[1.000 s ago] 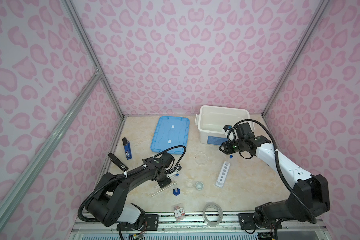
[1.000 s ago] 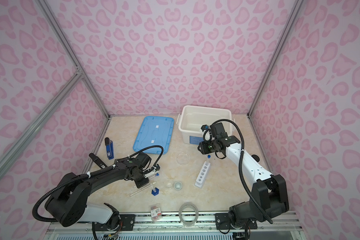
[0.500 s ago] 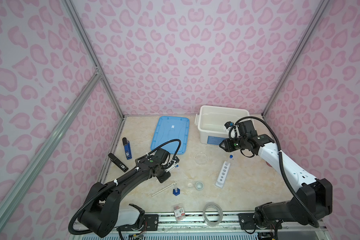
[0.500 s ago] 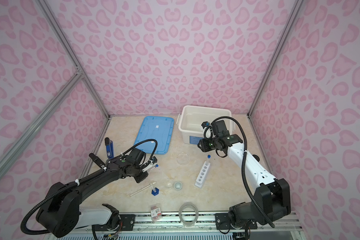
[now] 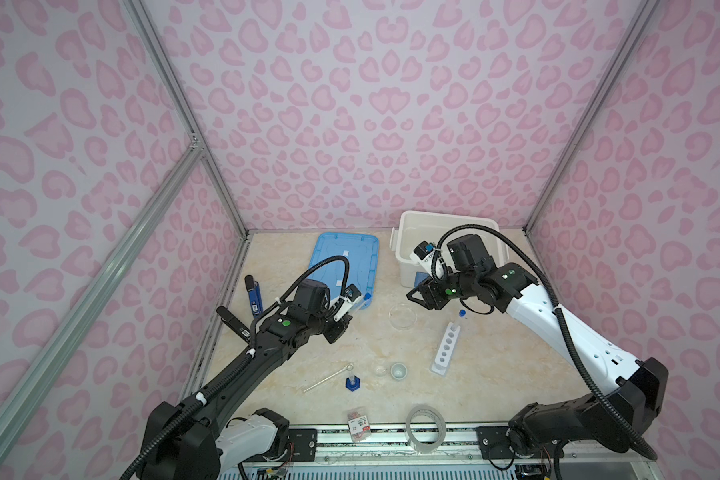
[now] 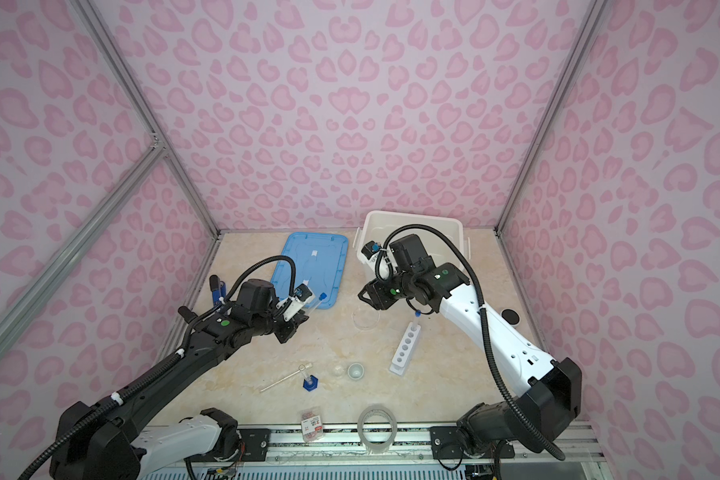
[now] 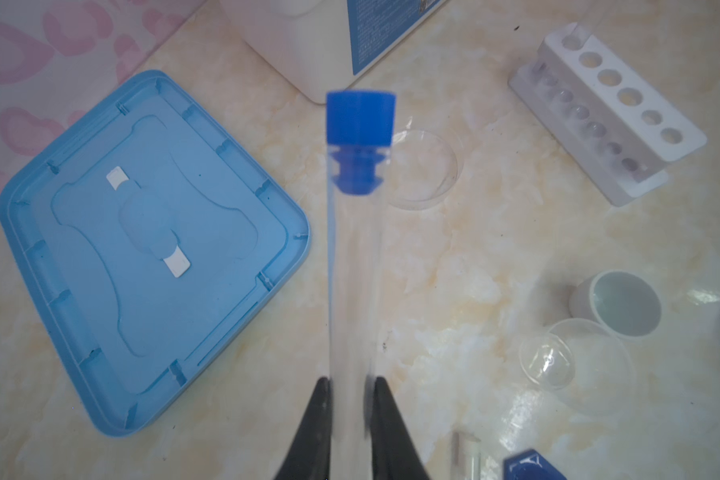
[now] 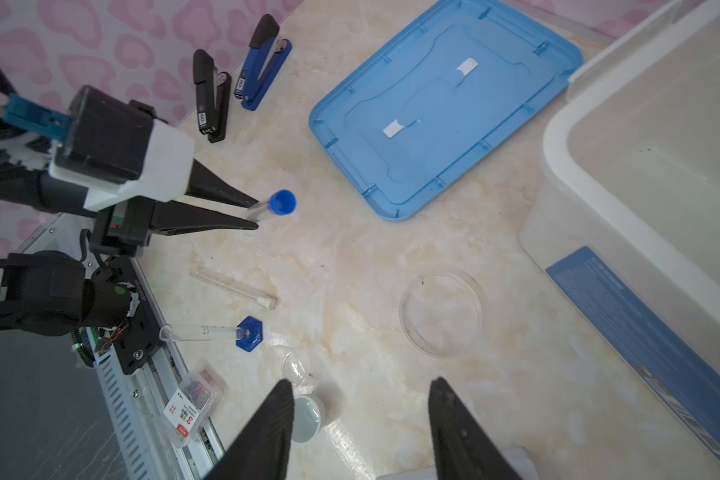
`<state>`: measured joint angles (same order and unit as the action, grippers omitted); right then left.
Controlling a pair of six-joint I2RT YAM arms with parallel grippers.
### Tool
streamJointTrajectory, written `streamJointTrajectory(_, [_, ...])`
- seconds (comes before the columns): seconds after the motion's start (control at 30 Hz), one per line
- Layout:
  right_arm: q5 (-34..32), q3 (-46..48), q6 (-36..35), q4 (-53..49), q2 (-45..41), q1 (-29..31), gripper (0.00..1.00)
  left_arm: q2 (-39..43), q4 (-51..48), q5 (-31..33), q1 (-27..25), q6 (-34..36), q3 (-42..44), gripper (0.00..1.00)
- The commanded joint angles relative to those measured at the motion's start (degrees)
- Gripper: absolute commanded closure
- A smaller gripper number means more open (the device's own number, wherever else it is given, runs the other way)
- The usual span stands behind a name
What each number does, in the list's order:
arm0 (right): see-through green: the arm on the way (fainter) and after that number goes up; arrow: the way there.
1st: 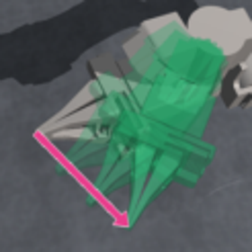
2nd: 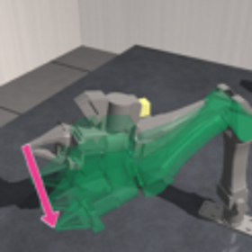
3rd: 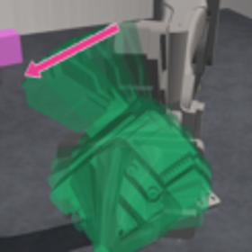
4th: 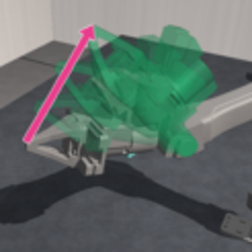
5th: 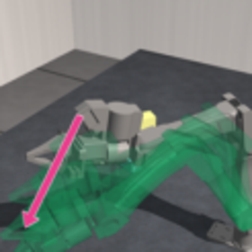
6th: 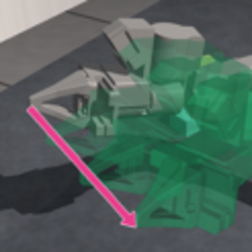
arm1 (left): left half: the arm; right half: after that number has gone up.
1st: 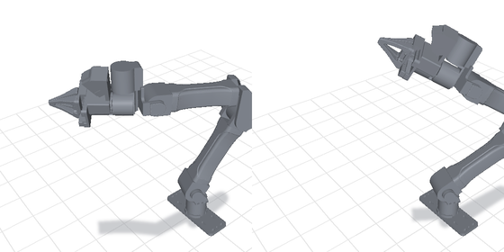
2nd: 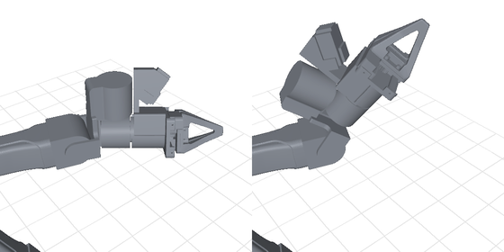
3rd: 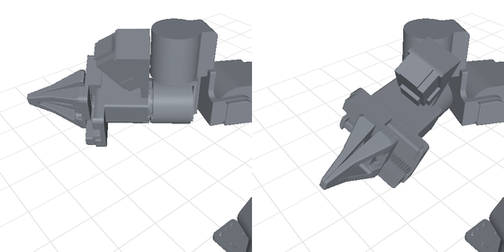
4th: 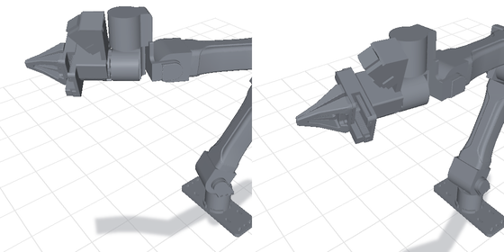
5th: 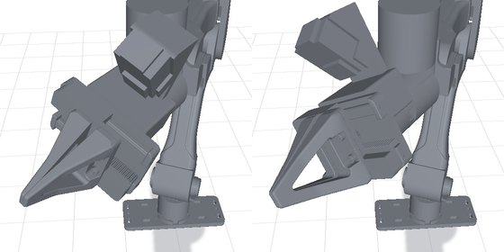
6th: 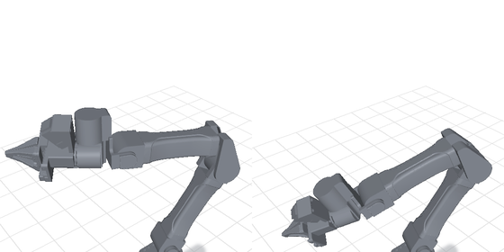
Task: Organize the chemistry lab equipment
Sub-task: 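Lift the tube with left gripper while right gripper moves toward it, then close right gripper on the tube's blue cap while left gripper holds it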
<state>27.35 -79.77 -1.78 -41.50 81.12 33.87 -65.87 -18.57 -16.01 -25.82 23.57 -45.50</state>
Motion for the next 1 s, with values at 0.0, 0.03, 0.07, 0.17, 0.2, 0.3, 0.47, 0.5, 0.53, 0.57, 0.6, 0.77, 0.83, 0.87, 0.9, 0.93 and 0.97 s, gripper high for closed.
streamJointTrajectory(0.0, [3.06,-2.67,-1.03,0.20,1.90,2.64,0.46,0.59,7.92,-6.83,0.07,-2.21,0.80,0.90])
streamJointTrajectory(0.03, [3.16,-3.71,-0.95,-0.04,2.67,3.22,0.46,0.65,8.62,-7.42,0.04,-2.30,0.98,0.90])
streamJointTrajectory(0.07, [2.70,-4.36,-0.74,0.01,3.38,3.79,0.46,0.78,9.15,-7.90,0.06,-2.26,1.17,0.90])
streamJointTrajectory(0.17, [1.60,-5.79,-0.12,-0.16,5.10,5.14,0.46,1.30,10.40,-8.81,0.03,-1.95,1.78,0.90])
streamJointTrajectory(0.2, [1.34,-6.94,0.23,0.00,5.57,5.45,0.46,1.66,10.91,-9.28,0.06,-1.95,2.13,0.90])
streamJointTrajectory(0.3, [1.22,-8.38,1.03,0.30,7.05,6.18,0.46,2.89,12.47,-10.26,0.05,-2.82,2.86,0.90])
streamJointTrajectory(0.47, [0.58,-12.70,0.61,-1.65,9.80,7.84,0.46,4.49,13.63,-11.12,0.07,-3.17,4.18,0.90])
streamJointTrajectory(0.5, [0.41,-13.54,0.31,-2.33,10.29,8.09,0.46,4.77,13.72,-11.40,0.06,-3.35,4.34,0.90])
streamJointTrajectory(0.53, [0.29,-14.04,0.20,-2.53,10.73,8.31,0.46,5.02,13.82,-11.54,0.07,-3.40,4.43,0.90])
streamJointTrajectory(0.57, [0.33,-14.39,0.27,-2.64,11.11,8.39,0.47,5.28,13.90,-11.60,0.06,-3.37,4.45,0.90])
streamJointTrajectory(0.6, [0.18,-14.89,0.35,-2.89,11.56,8.40,0.47,5.55,13.98,-11.51,0.07,-3.36,4.52,0.90])
streamJointTrajectory(0.77, [0.34,-16.68,0.20,-4.08,13.02,8.70,0.49,6.27,14.58,-12.00,0.07,-3.71,5.13,0.90])
streamJointTrajectory(0.83, [0.31,-17.00,0.11,-4.53,13.38,8.75,0.50,6.58,14.52,-12.03,0.02,-3.71,5.15,0.89])
streamJointTrajectory(0.87, [0.18,-17.17,0.11,-4.66,13.56,8.85,0.50,6.77,14.52,-12.18,0.00,-3.71,5.20,0.89])
streamJointTrajectory(0.9, [0.27,-17.22,0.19,-4.64,13.62,8.76,0.51,6.88,14.57,-12.27,0.01,-3.69,5.20,0.89])
streamJointTrajectory(0.93, [0.55,-17.26,0.28,-4.48,13.72,8.92,0.52,6.97,14.69,-12.29,0.03,-3.80,5.24,0.89])
streamJointTrajectory(0.97, [0.83,-17.42,0.42,-4.31,13.89,9.02,0.53,7.02,14.78,-12.29,0.02,-3.80,5.33,0.89])
